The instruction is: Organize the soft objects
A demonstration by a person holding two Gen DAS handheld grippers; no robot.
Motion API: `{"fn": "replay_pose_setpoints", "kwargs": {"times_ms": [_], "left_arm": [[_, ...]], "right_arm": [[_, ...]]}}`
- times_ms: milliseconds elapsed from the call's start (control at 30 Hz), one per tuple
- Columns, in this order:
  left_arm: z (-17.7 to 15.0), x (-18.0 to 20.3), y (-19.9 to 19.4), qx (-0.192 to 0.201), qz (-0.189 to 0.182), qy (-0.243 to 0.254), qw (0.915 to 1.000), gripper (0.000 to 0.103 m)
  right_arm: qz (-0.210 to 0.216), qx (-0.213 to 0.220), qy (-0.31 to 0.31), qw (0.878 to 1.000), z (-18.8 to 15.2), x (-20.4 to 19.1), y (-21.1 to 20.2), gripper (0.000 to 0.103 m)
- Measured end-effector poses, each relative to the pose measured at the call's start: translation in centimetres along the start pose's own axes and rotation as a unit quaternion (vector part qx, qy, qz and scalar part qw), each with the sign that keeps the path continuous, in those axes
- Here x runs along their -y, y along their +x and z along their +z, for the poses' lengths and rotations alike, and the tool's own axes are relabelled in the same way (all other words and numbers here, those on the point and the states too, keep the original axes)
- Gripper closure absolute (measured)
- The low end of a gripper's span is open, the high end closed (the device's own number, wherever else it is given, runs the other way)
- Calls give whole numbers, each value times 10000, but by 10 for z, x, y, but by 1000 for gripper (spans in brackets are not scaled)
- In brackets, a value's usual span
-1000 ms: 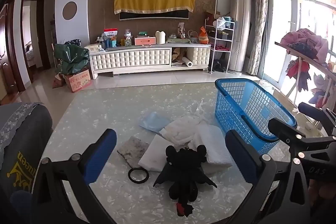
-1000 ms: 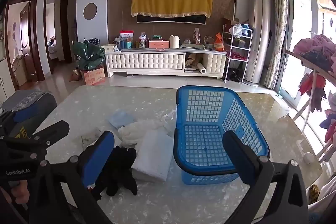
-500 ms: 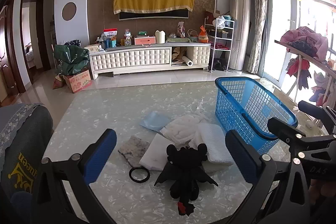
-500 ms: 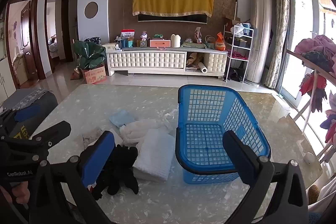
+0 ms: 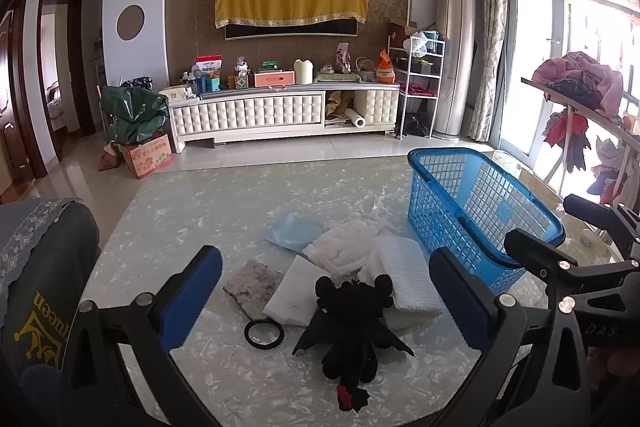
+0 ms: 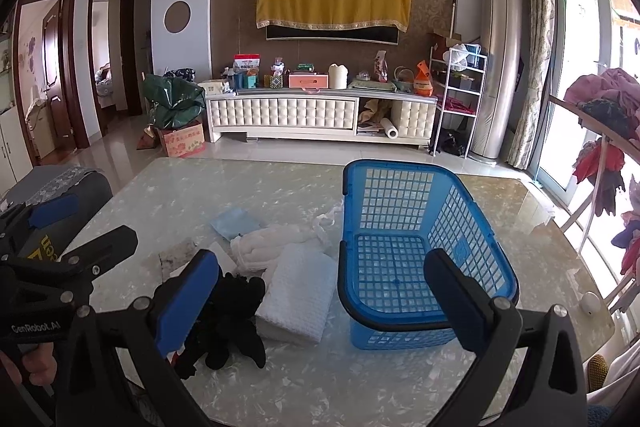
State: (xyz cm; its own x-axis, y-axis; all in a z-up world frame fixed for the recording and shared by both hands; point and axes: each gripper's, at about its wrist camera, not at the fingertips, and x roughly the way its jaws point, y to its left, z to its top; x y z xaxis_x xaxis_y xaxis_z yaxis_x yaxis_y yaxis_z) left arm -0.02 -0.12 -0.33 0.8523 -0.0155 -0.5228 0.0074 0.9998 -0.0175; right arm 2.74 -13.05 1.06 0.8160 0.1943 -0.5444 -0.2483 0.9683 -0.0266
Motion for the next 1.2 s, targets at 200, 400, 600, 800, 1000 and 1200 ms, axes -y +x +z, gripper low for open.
{"fn": "replay_pose_setpoints", "kwargs": {"times_ms": [200, 400, 600, 800, 1000, 1200], "left_arm": [[0, -2, 0, -6, -16, -4, 10000, 0], [-1, -2, 0, -4, -22, -8, 10000, 0], [-1, -2, 0, -16, -29, -4, 10000, 0], [-1, -1, 0, -32, -32, -7, 10000, 0], [-1, -1, 0, -40, -46, 6, 10000, 0], [-1, -1, 0, -43, -47, 24, 10000, 0]], "right_arm": [[2, -2, -5, 10000, 1, 0, 0, 0], [8, 6, -13, 10000, 1, 1, -1, 0], [15, -15, -8, 10000, 0, 1, 1, 0], [-7, -27, -16, 10000, 1, 0, 1, 0], [-41, -12, -36, 10000, 0, -3, 0, 0], [-45, 1, -36, 10000, -1, -4, -1, 0]]}}
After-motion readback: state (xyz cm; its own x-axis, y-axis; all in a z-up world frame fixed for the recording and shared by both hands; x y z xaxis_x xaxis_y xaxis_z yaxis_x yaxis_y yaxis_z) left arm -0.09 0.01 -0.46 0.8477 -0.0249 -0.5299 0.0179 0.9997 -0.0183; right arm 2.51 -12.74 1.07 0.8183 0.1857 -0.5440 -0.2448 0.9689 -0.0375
